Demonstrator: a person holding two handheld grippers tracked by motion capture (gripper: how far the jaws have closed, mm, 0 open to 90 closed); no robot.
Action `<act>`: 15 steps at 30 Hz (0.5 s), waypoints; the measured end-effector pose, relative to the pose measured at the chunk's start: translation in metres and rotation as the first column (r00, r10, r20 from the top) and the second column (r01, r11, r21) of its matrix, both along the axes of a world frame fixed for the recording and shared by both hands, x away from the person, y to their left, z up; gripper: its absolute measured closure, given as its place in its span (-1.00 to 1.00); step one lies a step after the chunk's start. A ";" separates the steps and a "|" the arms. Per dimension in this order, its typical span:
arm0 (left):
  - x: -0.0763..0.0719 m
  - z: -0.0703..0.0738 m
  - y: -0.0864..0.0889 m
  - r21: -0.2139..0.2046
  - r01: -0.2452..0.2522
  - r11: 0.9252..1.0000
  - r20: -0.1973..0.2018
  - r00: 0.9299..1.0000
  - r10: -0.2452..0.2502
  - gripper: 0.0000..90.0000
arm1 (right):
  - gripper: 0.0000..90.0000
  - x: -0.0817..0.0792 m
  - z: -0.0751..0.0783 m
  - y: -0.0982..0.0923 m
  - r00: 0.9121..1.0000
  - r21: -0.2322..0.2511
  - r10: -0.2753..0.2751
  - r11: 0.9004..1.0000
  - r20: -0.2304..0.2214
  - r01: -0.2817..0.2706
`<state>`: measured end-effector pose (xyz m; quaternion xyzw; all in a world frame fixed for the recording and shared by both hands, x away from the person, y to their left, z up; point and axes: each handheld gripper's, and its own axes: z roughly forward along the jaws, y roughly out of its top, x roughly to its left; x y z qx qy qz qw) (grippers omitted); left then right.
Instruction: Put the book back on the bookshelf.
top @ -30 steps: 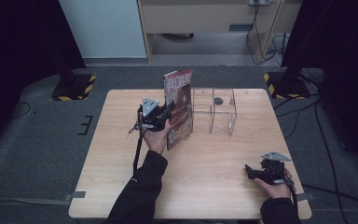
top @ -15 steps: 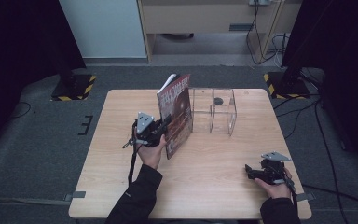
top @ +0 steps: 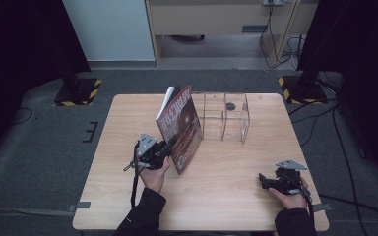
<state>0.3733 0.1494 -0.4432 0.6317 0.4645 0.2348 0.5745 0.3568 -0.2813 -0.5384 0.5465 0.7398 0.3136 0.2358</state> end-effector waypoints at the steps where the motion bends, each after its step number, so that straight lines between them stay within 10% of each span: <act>1: 0.000 0.000 0.001 -0.001 0.002 1.000 0.000 1.000 -0.002 0.85 | -0.81 0.000 0.000 0.000 1.000 0.000 0.000 1.000 0.000 0.000; 15: 0.010 0.023 0.004 -0.016 -0.016 1.000 0.037 0.999 0.016 0.80 | -0.81 0.000 0.000 0.000 1.000 0.001 0.000 1.000 -0.001 0.000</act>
